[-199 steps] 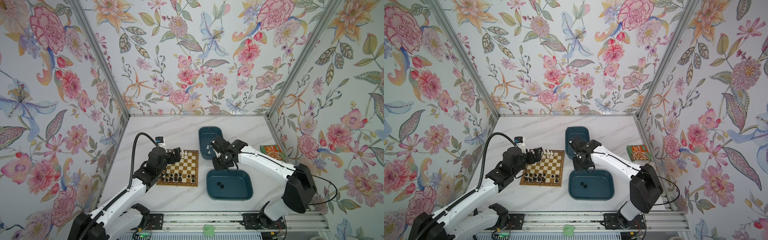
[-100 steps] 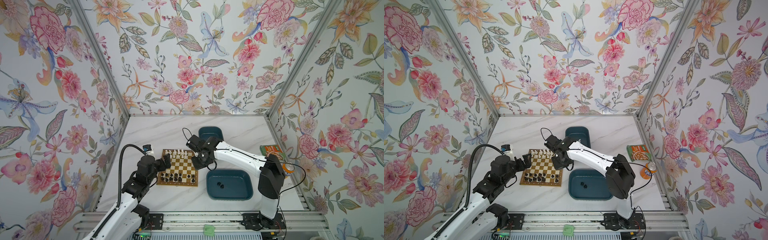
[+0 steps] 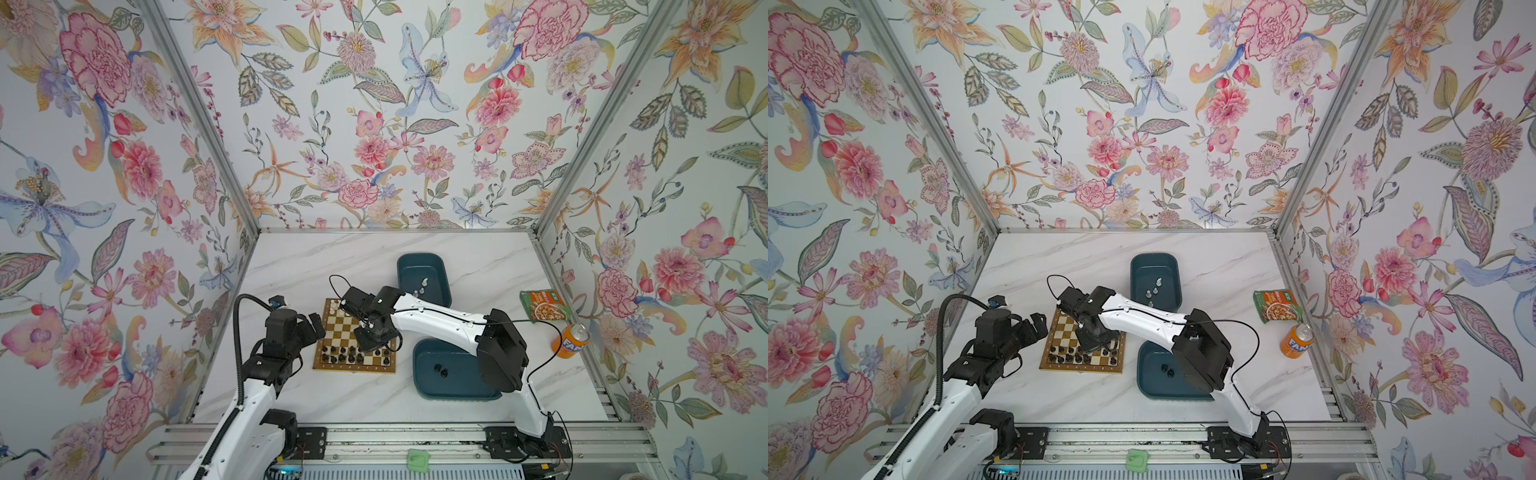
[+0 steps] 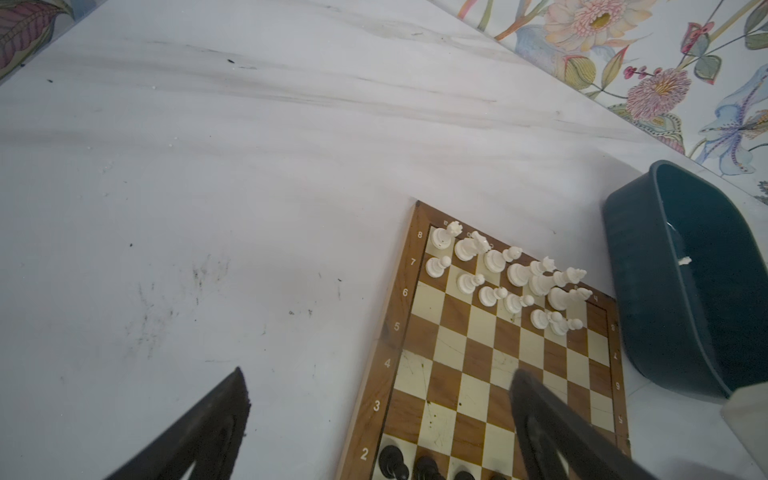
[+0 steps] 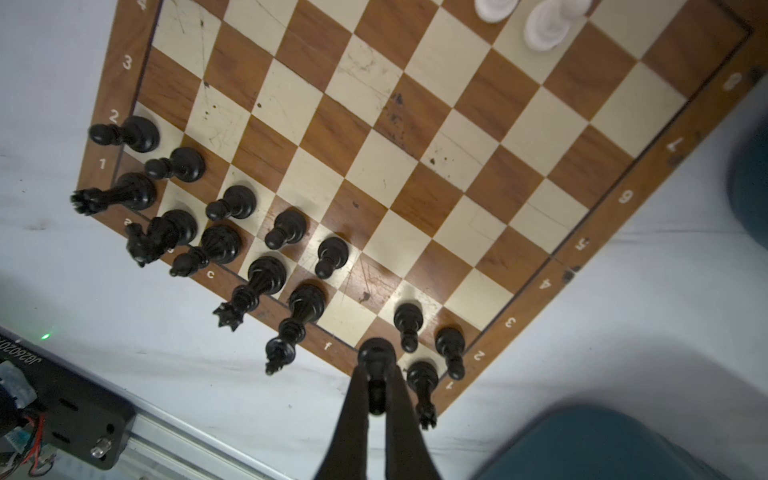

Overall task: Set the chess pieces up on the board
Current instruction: 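Carry the pawn with the right gripper over the board's near rank, then lower the pawn beside the placed black pawns with the right gripper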

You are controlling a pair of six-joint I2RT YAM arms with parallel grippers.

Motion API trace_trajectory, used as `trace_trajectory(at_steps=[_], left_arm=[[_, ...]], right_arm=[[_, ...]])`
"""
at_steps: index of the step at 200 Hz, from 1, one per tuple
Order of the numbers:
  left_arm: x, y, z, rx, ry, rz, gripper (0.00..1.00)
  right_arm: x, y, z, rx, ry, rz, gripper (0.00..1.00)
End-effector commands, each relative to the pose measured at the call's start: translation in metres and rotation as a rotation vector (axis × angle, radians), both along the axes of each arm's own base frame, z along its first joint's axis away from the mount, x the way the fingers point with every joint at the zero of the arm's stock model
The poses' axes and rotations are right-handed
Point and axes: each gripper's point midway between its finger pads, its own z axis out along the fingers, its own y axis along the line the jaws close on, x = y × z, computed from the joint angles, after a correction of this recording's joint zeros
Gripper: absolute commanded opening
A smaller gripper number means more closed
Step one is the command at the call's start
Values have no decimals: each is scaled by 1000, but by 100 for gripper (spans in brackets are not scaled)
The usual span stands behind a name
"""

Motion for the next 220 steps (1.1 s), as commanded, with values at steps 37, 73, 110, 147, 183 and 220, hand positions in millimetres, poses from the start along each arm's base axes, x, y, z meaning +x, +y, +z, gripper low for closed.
trace_trajectory(at_steps=[37, 73, 110, 147, 183, 220], left_arm=[[-1, 2, 3, 24, 0, -15, 99], [-1, 3, 4, 25, -4, -10, 99], [-1, 3, 7, 23, -12, -6, 99], [-2, 4, 8, 24, -15, -6, 99], [-2, 4, 9, 25, -17, -5, 99], [-1, 4, 10, 23, -21, -3, 99]], right_arm=[[-3, 6, -13, -27, 23, -7, 6], [-4, 7, -22, -45, 30, 1, 6], [-4, 5, -30, -60, 33, 9, 6], [-3, 5, -34, -63, 35, 13, 6], [-3, 5, -37, -67, 33, 14, 6], [-1, 5, -37, -65, 33, 13, 6]])
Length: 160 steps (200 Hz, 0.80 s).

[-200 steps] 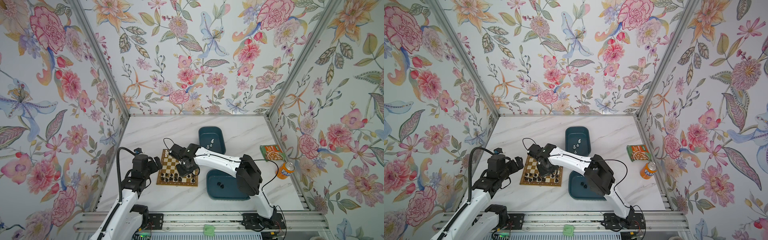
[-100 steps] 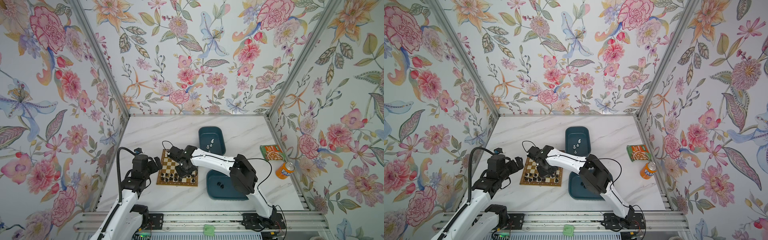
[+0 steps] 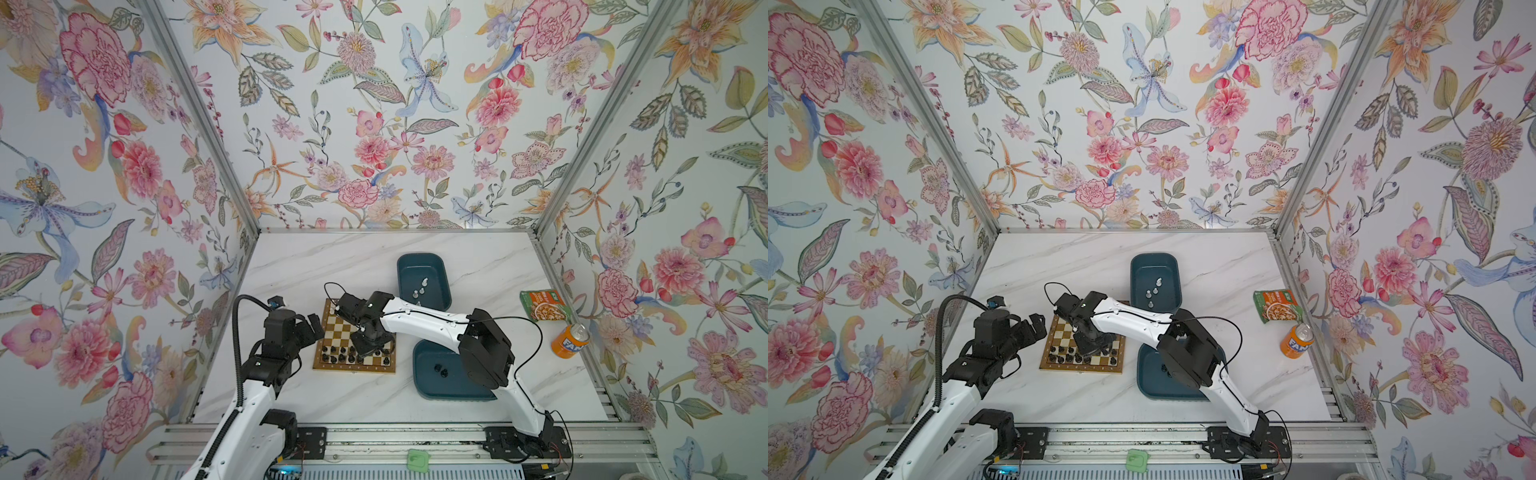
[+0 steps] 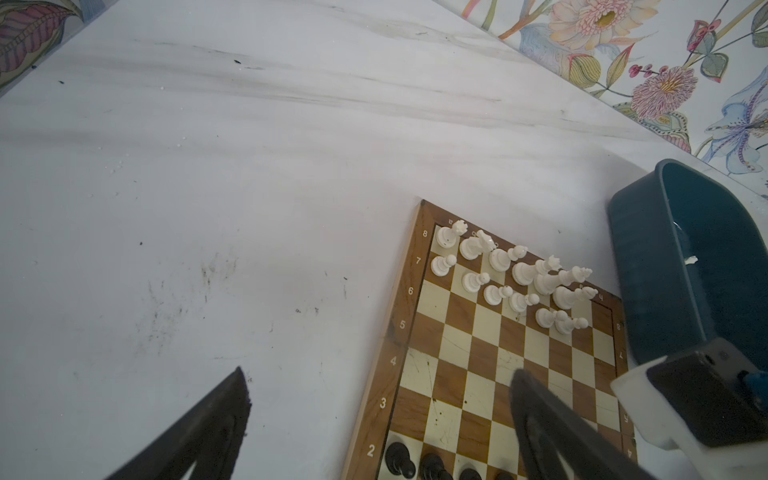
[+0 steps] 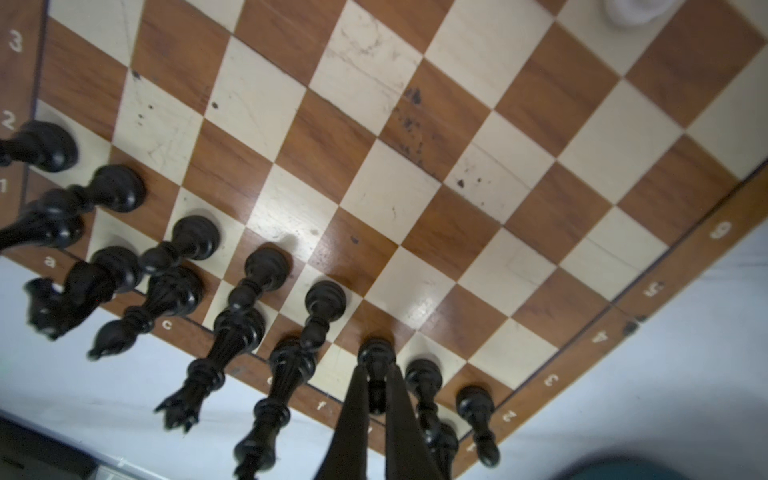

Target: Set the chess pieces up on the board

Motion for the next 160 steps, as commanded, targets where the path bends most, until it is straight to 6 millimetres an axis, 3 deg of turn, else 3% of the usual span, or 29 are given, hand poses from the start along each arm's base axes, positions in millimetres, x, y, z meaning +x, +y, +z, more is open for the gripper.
trace_trajectory(at_steps=[1, 160], left_arm=[[0, 3, 8, 16, -13, 3, 99], [2, 4, 11, 26, -23, 4, 99]], right_arm=[[-1, -2, -6, -19, 9, 11, 6], [2, -2, -12, -18, 23, 9, 14]])
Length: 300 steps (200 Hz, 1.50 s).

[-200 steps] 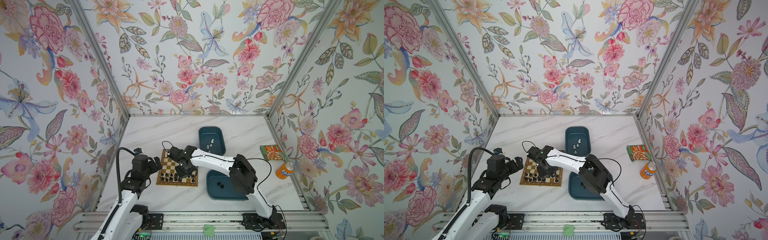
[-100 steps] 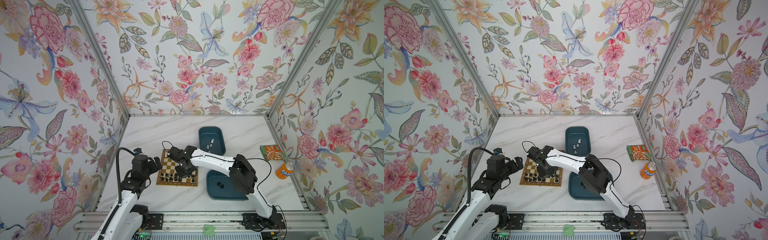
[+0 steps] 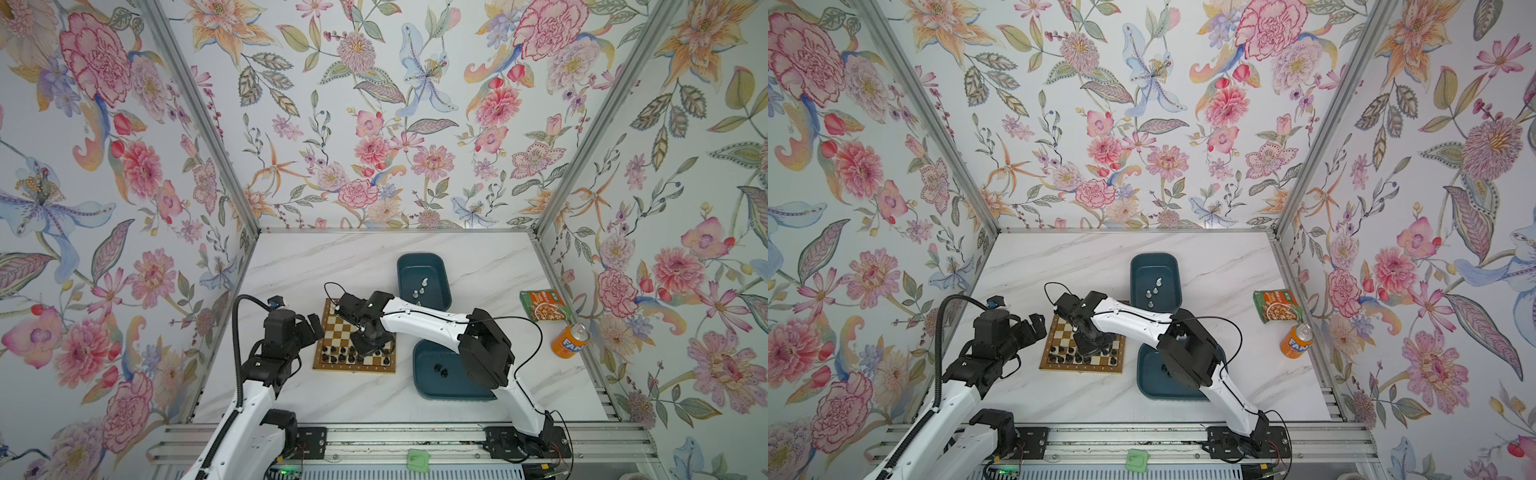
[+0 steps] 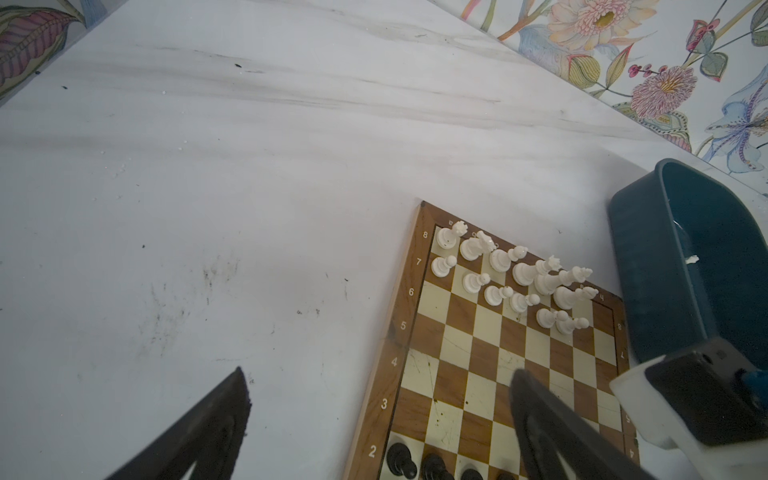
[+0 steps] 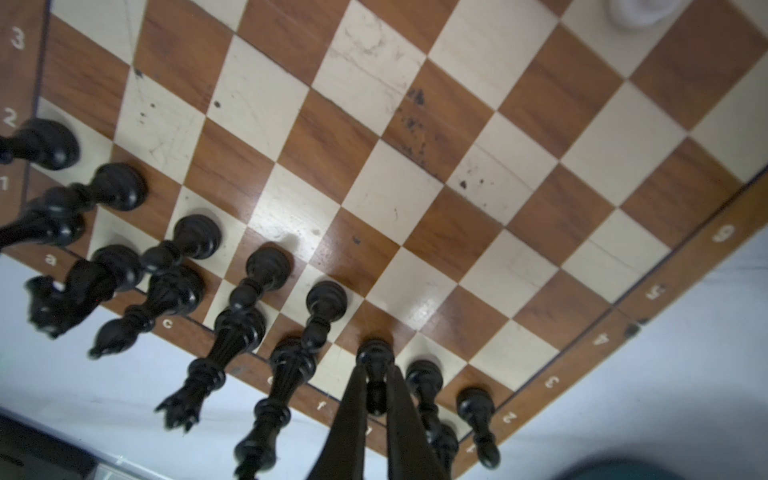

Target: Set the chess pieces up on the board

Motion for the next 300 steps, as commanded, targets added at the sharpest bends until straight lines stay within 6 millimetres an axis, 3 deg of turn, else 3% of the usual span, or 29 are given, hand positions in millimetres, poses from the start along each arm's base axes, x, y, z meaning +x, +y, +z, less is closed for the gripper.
trace_trajectory(at_steps=[1, 94, 196, 300], left_arm=[[2, 4, 10, 19, -19, 6, 99], [2, 4, 11, 21, -22, 8, 99], [2, 5, 12, 22, -25, 8, 99], [1, 4, 13, 20, -26, 5, 98]], right_arm=[[1, -1, -11, -19, 20, 5, 14], [4, 1, -11, -11, 24, 8, 20], [5, 2, -12, -10, 22, 7, 14], [5, 3, -14, -9, 28, 9, 16]])
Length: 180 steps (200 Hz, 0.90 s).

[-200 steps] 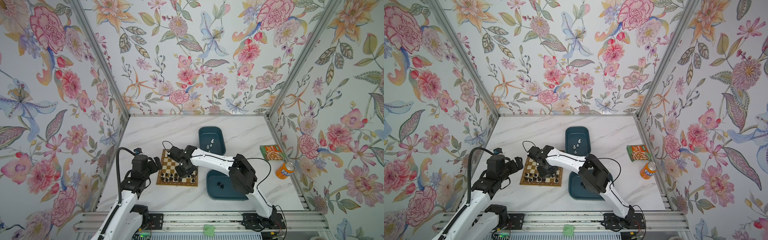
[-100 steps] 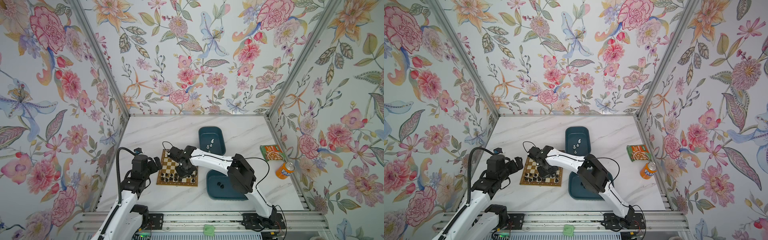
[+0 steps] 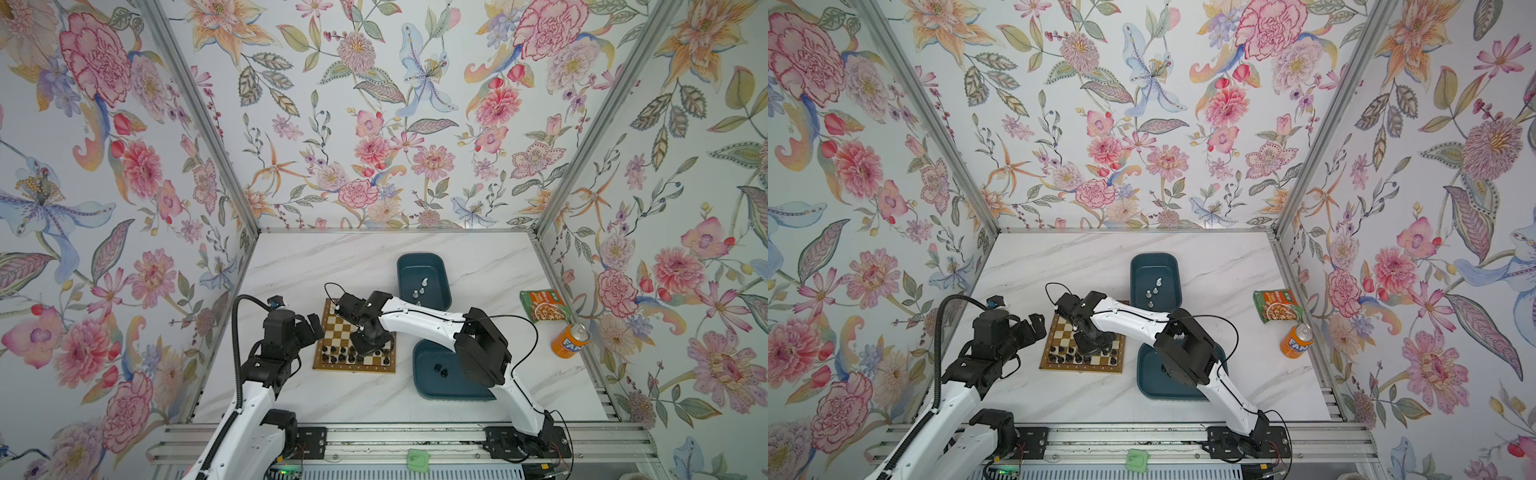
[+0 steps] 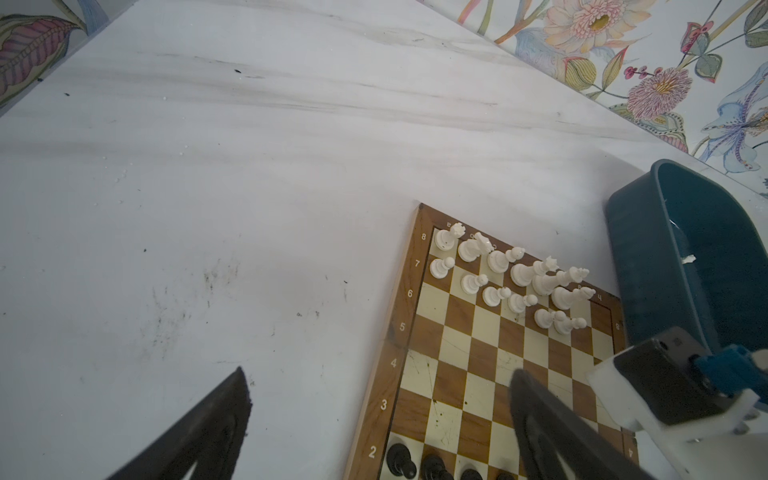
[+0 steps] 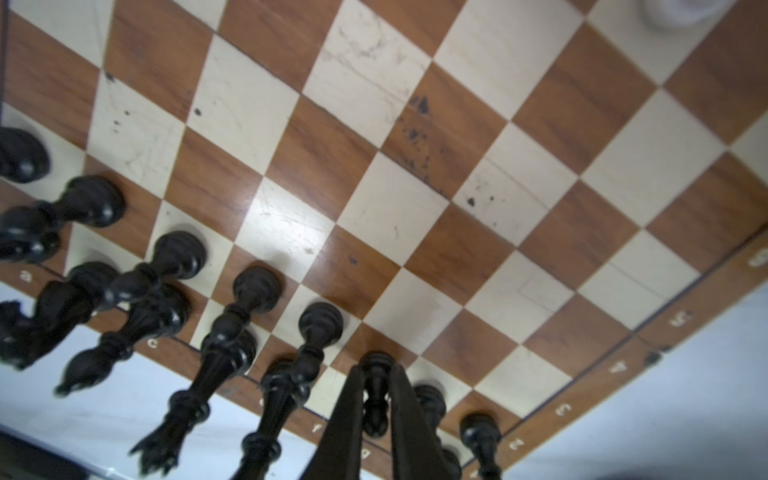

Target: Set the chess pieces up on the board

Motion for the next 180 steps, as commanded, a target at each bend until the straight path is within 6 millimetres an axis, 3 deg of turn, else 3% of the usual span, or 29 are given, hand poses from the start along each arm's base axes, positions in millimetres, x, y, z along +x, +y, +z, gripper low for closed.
trace_trajectory(at_steps=[1, 53, 180], left_arm=[[2, 4, 11, 16, -18, 10, 98], [2, 4, 11, 14, -21, 9, 98], [2, 6, 20, 19, -58, 20, 99]], right_arm=[[3, 1, -5, -6, 11, 4, 16], [3, 3, -1, 5, 7, 10, 26], [21, 7, 17, 44, -37, 8, 28]])
